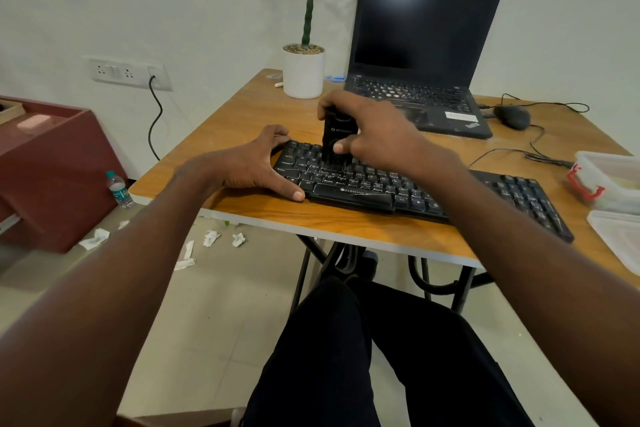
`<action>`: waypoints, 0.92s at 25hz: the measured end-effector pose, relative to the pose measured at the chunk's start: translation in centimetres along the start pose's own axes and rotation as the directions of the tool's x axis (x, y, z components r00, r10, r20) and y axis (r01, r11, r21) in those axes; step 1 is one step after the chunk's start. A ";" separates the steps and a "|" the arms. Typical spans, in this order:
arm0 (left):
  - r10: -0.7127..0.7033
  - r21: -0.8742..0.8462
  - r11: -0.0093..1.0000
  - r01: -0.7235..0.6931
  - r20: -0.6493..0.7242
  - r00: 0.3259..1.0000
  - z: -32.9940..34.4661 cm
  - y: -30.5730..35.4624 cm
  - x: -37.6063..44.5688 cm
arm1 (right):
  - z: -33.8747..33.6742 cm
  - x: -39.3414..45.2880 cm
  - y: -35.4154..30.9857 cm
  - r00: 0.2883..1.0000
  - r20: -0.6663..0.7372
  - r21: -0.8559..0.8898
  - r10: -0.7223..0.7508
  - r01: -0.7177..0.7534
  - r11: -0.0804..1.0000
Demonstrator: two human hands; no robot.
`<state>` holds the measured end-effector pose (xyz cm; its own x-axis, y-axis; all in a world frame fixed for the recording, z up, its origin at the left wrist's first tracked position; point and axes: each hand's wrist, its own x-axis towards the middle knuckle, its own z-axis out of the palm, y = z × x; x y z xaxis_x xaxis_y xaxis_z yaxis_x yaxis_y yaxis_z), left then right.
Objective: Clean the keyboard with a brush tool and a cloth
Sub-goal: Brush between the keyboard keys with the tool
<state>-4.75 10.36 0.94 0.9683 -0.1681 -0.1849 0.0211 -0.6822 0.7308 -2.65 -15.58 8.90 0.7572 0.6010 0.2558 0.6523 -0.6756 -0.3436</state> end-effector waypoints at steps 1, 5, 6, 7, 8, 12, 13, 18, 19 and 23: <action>0.000 0.003 1.000 0.000 0.002 1.000 0.0 0.0 0.0 | 0.1 -0.1 0.0 1.000 0.012 -0.014 0.001 -0.001 1.000; -0.009 0.008 1.000 0.009 0.006 1.000 0.0 0.0 0.0 | -1.5 0.4 0.0 0.992 0.069 -0.301 0.106 -0.081 0.950; -0.007 0.009 1.000 0.007 0.006 1.000 0.0 0.0 0.0 | -1.4 0.7 0.1 0.991 0.087 -0.251 0.100 -0.075 0.965; -0.003 0.007 1.000 0.003 0.005 1.000 0.1 0.1 -0.1 | -1.1 0.8 0.2 0.992 0.098 -0.157 0.081 -0.065 0.985; -0.001 0.002 1.000 0.001 0.004 1.000 0.1 0.1 -0.1 | -0.6 0.9 0.3 0.994 0.081 -0.047 0.067 -0.063 0.997; 0.002 -0.006 1.000 -0.002 0.005 1.000 0.2 0.3 -0.2 | -0.3 0.5 1.9 0.994 0.012 0.147 0.105 -0.106 0.984; -0.001 -0.005 1.000 0.001 0.005 1.000 0.1 0.3 -0.2 | -0.7 0.5 2.3 0.990 0.042 0.073 0.134 -0.137 0.988; -0.003 -0.010 1.000 0.003 0.007 1.000 0.0 0.2 -0.3 | -1.4 0.5 2.5 0.993 0.046 0.002 0.107 -0.108 0.994; -0.003 -0.009 1.000 0.003 0.009 1.000 0.0 0.3 -0.2 | -1.4 0.4 2.7 0.990 0.063 0.053 0.123 -0.127 0.991; 0.001 -0.004 1.000 -0.001 0.006 1.000 0.0 0.2 -0.3 | -1.9 0.1 3.4 0.977 0.020 -0.128 0.210 -0.206 0.970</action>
<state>-5.01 10.22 1.14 0.9668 -0.1727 -0.1881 0.0213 -0.6793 0.7335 -0.29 -18.60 9.45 0.8765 0.4541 0.1595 0.4812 -0.8339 -0.2701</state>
